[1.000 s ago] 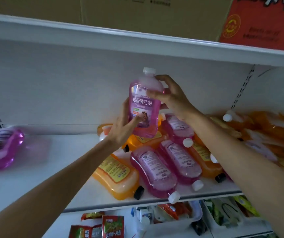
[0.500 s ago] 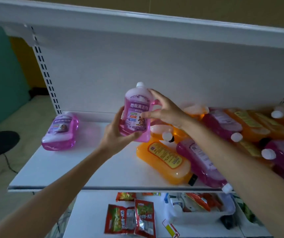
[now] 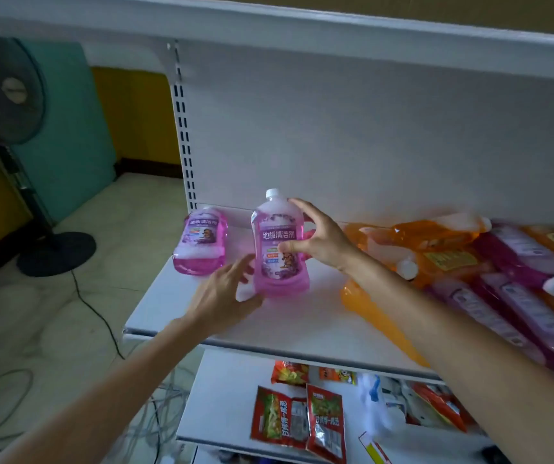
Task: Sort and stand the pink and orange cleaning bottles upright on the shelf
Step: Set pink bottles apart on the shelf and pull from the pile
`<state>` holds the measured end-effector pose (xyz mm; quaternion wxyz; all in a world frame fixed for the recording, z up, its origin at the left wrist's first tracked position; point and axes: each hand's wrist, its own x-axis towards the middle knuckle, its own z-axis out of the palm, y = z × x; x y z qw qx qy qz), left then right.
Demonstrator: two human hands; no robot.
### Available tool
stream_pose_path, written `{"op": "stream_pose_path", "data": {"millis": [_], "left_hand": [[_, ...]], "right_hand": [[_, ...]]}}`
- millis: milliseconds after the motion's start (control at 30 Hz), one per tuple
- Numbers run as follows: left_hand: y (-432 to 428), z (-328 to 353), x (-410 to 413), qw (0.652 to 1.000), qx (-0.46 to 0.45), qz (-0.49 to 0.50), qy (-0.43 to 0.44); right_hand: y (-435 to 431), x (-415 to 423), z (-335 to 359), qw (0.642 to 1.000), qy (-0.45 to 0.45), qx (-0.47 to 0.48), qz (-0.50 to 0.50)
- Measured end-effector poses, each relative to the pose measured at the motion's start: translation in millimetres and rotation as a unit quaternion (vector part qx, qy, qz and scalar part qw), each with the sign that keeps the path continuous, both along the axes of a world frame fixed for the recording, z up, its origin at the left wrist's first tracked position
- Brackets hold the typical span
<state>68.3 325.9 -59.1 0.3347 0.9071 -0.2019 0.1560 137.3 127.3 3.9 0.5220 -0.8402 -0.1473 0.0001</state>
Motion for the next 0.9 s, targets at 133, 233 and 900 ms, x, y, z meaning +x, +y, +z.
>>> {"op": "stream_pose_path", "data": {"millis": [133, 233, 900], "left_hand": [[33.1, -9.1, -11.4, 0.990, 0.114, -0.011, -0.084], [38.5, -9.7, -12.0, 0.986, 0.141, -0.039, -0.085], [11.2, -2.4, -5.7, 0.985, 0.118, -0.102, -0.068]], "right_hand": [[4.3, 13.7, -5.7, 0.999, -0.008, -0.003, -0.040], [9.9, 18.1, -7.8, 0.999, 0.001, -0.004, -0.052], [48.6, 15.0, -26.9, 0.992, 0.037, -0.104, -0.063]]}}
